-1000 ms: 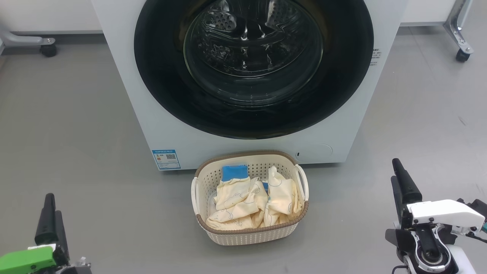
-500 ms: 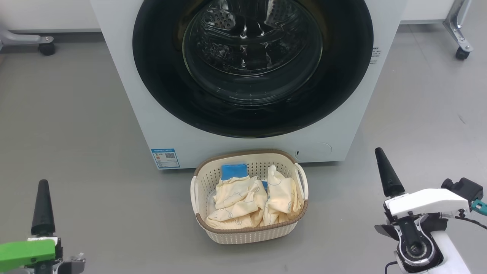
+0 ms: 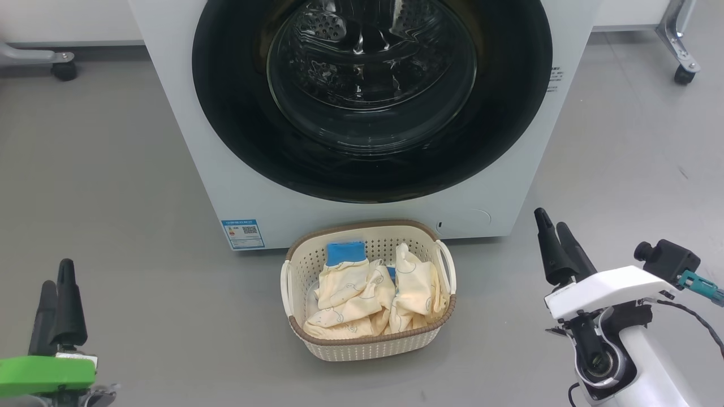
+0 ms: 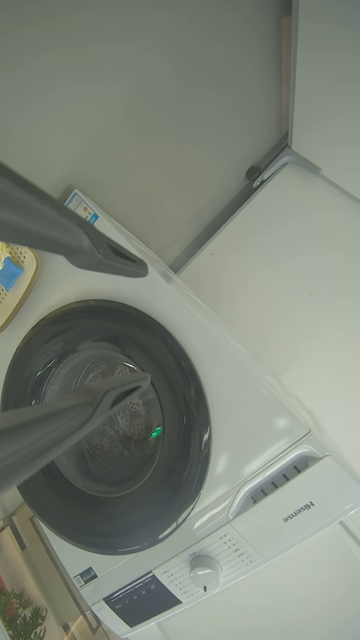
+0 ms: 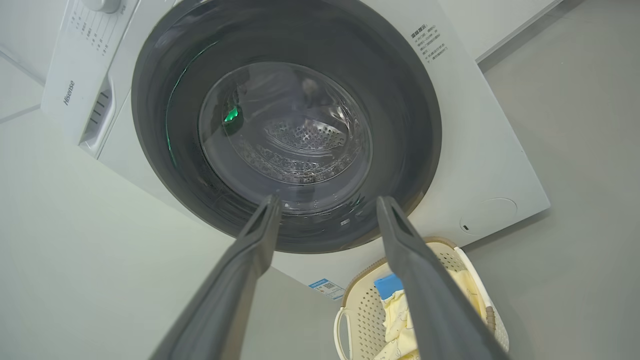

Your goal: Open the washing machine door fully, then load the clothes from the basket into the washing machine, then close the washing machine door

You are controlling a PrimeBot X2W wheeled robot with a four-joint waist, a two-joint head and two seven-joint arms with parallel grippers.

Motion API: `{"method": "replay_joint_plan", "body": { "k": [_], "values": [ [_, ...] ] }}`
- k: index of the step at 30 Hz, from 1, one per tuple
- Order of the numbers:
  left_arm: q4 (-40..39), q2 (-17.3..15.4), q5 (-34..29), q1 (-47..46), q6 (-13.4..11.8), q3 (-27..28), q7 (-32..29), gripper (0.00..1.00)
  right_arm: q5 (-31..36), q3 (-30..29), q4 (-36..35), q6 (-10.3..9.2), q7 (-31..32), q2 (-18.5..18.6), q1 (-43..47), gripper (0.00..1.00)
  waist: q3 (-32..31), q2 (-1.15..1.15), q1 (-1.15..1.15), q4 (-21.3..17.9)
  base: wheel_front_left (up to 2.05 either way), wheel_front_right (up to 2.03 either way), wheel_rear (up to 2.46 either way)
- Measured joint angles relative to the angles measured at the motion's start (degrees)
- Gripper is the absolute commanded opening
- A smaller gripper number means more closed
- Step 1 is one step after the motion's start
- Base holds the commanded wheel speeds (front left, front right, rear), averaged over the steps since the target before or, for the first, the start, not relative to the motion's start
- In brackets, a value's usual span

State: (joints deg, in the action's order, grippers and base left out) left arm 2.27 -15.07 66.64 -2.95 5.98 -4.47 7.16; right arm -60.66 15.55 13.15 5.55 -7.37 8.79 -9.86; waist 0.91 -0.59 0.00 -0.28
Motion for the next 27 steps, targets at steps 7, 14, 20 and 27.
{"method": "replay_joint_plan", "body": {
  "k": [7,14,20,27],
  "values": [
    [0.4,-2.6,-7.5,0.3,0.4,-2.4,1.7,1.00,6.4,3.4,1.4,-0.64,-1.4,0.8,-1.4,1.00,0.1,0.00,0.00,-0.2,0.00,0.00,0.00],
    [2.2,-4.2,-14.8,0.8,0.5,-3.7,3.1,1.00,12.8,6.0,3.0,-2.18,-2.6,2.0,-2.9,1.00,0.1,0.00,0.00,-0.3,0.00,0.00,0.00],
    [3.4,-5.1,-20.5,0.8,0.5,-4.6,4.4,1.00,17.4,8.1,4.2,-3.60,-3.9,2.3,-3.9,1.00,-0.1,0.00,0.00,-0.3,0.00,0.00,0.00],
    [4.1,-5.9,-26.5,0.8,0.7,-6.3,5.6,1.00,22.2,10.6,5.3,-4.20,-5.1,2.6,-5.5,1.00,-0.2,0.00,0.00,-0.5,0.00,0.00,0.00]
  ]
}}
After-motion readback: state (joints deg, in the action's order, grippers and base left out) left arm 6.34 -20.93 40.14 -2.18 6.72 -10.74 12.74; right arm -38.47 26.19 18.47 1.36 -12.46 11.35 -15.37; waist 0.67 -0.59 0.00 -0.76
